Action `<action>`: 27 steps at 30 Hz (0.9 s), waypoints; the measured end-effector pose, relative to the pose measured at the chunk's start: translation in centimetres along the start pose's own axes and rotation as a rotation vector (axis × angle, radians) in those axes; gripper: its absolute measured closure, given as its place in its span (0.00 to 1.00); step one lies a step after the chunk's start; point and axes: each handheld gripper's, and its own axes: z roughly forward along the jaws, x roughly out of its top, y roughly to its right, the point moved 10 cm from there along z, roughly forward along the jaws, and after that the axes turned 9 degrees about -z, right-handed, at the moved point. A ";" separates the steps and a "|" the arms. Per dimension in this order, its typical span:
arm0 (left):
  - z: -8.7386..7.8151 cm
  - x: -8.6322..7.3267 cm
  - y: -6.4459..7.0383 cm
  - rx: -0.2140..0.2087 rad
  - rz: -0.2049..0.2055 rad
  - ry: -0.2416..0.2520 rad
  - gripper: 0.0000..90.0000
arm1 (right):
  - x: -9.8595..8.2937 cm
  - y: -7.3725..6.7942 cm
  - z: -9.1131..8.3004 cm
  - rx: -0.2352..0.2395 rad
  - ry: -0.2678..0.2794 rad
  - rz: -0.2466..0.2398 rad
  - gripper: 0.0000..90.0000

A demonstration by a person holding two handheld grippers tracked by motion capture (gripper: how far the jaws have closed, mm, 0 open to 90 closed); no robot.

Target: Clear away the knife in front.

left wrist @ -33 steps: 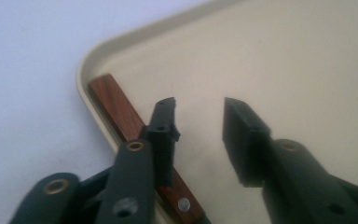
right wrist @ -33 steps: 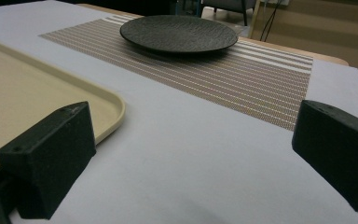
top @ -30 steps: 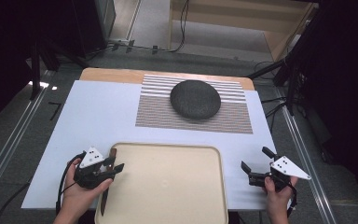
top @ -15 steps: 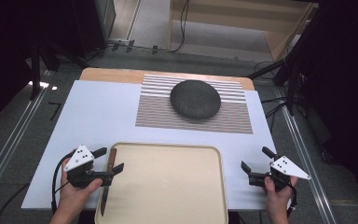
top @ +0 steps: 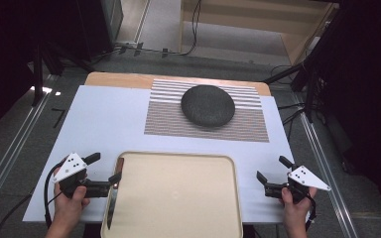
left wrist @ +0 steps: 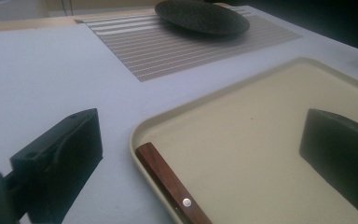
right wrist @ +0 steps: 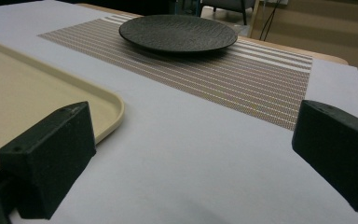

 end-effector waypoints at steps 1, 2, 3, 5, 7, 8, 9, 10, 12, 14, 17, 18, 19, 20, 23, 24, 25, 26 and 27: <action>-0.1 0.0 -0.2 0.003 -0.001 0.005 0.00 | 0.0 0.0 0.0 0.000 0.000 0.000 0.00; -0.2 0.0 -0.4 0.004 -0.006 0.007 0.00 | 0.0 0.0 0.0 0.000 0.000 0.000 0.00; -0.3 0.0 -0.6 0.008 -0.009 0.007 0.00 | 0.0 0.0 0.0 0.000 0.000 -0.001 0.00; -0.5 0.0 -1.1 0.012 -0.010 0.008 0.00 | 0.0 0.0 0.0 0.001 0.000 -0.001 0.00; -0.7 -0.1 -1.6 0.023 -0.007 0.011 0.00 | 0.0 0.0 0.0 0.001 0.000 -0.001 0.00; -0.7 -0.1 -1.7 0.024 -0.008 0.014 0.00 | 0.0 0.0 0.0 0.001 0.000 -0.001 0.00; -0.8 -0.1 -1.9 0.025 -0.007 0.017 0.00 | 0.0 0.0 0.0 0.001 0.000 -0.001 0.00; -1.0 -0.1 -2.2 0.034 -0.004 0.021 0.00 | 0.0 0.0 0.0 0.001 0.000 -0.001 0.00; -1.2 0.0 -2.6 0.040 -0.007 0.025 0.00 | 0.0 0.0 0.0 0.001 0.000 0.000 0.00; -1.5 0.0 -3.1 0.051 -0.010 0.034 0.00 | 0.0 0.0 0.0 0.001 0.000 0.000 0.00; -1.9 0.0 -4.0 0.064 -0.016 0.038 0.00 | 0.0 0.0 0.0 0.001 0.000 0.000 0.00; -2.0 -0.1 -4.3 0.068 -0.015 0.038 0.00 | 0.0 0.0 0.0 0.001 0.000 0.000 0.00; -2.1 -0.1 -4.6 0.074 -0.018 0.039 0.00 | 0.0 0.0 0.0 0.001 0.001 0.000 0.00; -2.3 -0.2 -4.9 0.081 -0.024 0.039 0.00 | 0.0 0.0 0.0 0.001 0.000 0.000 0.00; -2.6 -0.2 -5.7 0.092 -0.029 0.043 0.00 | 0.0 0.0 0.0 0.001 0.001 -0.002 0.00; -2.8 -0.3 -6.0 0.095 -0.030 0.045 0.00 | 0.0 0.0 0.0 0.001 0.001 -0.002 0.00; -2.9 -0.2 -6.2 0.093 -0.033 0.048 0.00 | 0.0 0.0 0.0 0.001 0.001 -0.002 0.00; -3.1 -0.2 -6.5 0.105 -0.033 0.054 0.00 | 0.0 0.0 0.0 0.001 0.001 -0.001 0.00; -3.3 -0.2 -6.8 0.110 -0.038 0.058 0.00 | 0.0 0.0 0.0 0.002 0.001 -0.001 0.00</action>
